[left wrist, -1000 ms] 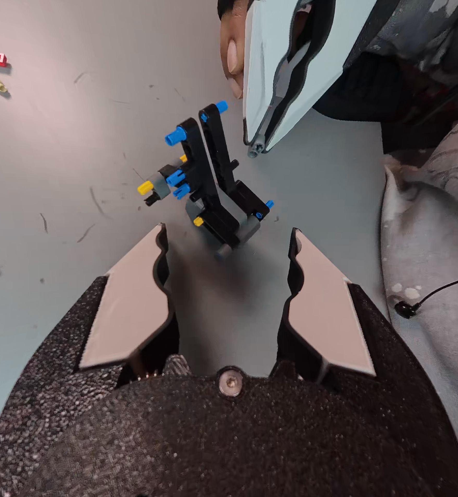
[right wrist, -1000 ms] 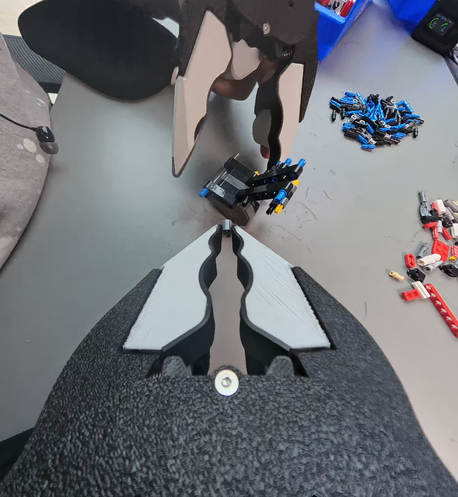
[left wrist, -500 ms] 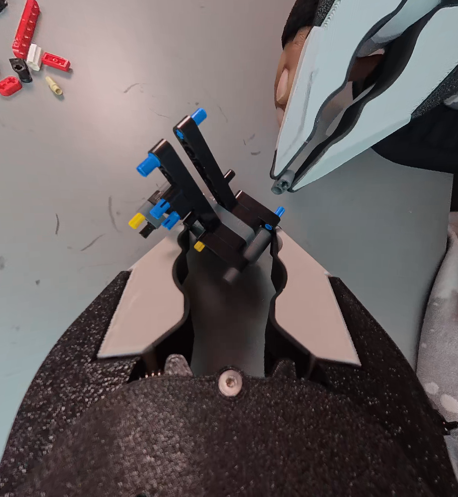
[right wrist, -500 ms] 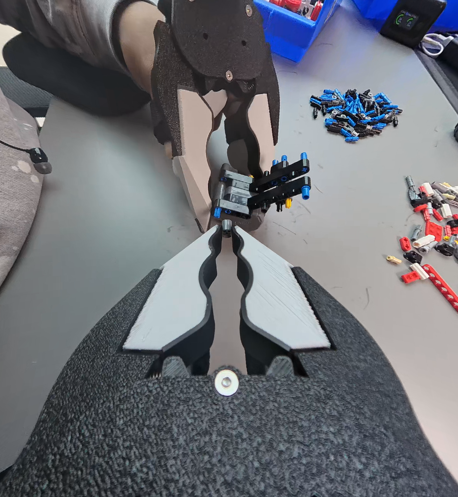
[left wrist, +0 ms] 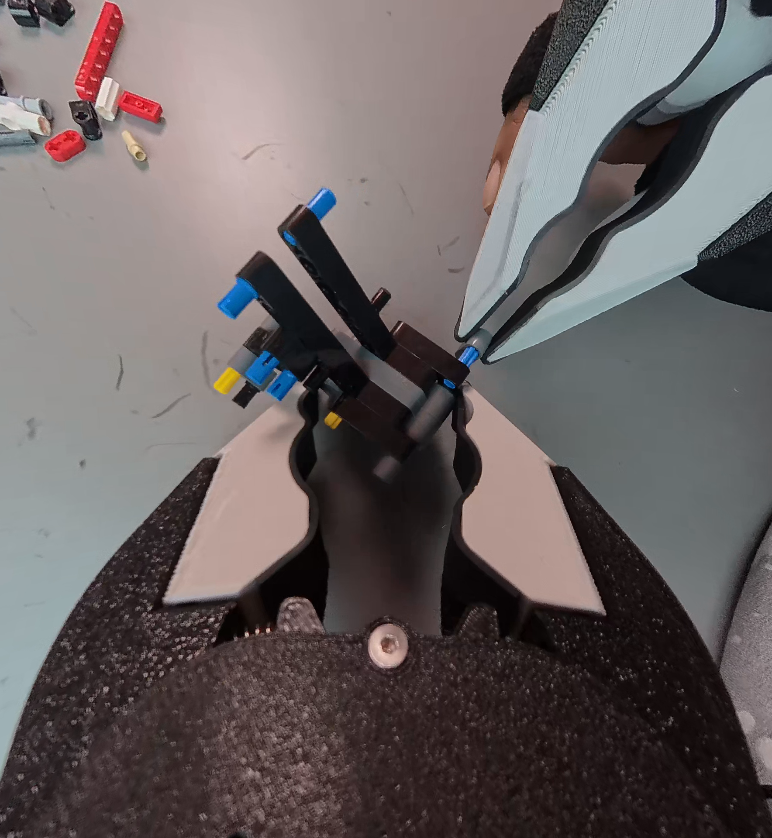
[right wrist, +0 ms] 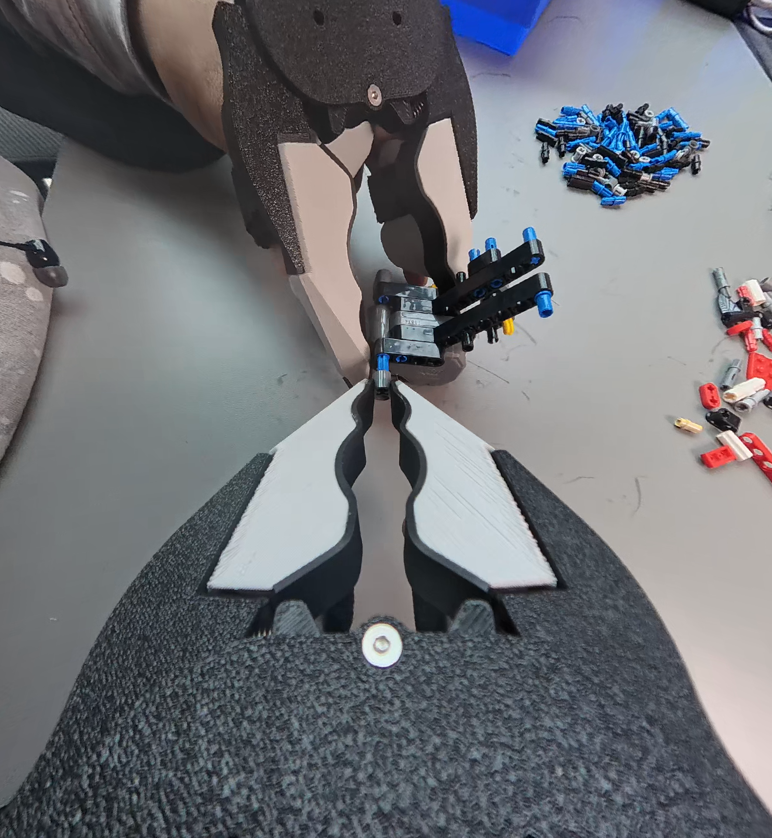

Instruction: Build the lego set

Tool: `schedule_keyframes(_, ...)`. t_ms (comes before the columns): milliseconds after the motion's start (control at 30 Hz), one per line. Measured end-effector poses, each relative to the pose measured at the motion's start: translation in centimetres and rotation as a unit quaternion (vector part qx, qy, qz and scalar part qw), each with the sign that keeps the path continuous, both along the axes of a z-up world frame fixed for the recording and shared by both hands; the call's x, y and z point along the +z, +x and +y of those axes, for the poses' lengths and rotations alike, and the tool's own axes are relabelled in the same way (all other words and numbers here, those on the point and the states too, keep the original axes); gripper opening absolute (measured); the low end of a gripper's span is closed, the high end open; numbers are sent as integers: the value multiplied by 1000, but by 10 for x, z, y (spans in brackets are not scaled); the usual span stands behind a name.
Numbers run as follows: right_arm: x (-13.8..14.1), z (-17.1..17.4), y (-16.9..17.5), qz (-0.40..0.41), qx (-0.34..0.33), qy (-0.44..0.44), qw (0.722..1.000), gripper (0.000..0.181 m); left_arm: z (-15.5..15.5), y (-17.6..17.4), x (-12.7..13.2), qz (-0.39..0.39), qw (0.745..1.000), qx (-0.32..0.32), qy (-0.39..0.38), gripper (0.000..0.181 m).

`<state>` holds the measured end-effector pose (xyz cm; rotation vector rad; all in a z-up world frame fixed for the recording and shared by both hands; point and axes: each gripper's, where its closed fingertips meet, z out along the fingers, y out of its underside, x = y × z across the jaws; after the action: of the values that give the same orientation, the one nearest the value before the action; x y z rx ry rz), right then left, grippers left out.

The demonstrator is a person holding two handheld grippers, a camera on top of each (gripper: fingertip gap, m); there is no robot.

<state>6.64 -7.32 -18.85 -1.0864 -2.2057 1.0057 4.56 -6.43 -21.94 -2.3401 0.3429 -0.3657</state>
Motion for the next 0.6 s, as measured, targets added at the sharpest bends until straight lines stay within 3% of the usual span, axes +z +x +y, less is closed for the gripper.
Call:
schedule_keyframes(33,0,0,0,-3,-1,4,1000,7,0,0,0,8,1000,2,0,59)
schedule_keyframes(367,-2,1,3,-27,2,36,999,7,1,-1,-2,59,998,2,-1,58)
schedule_keyframes(600,-2,-2,4,-63,14,-45,997,7,0,-1,-2,72,997,-1,-4,58)
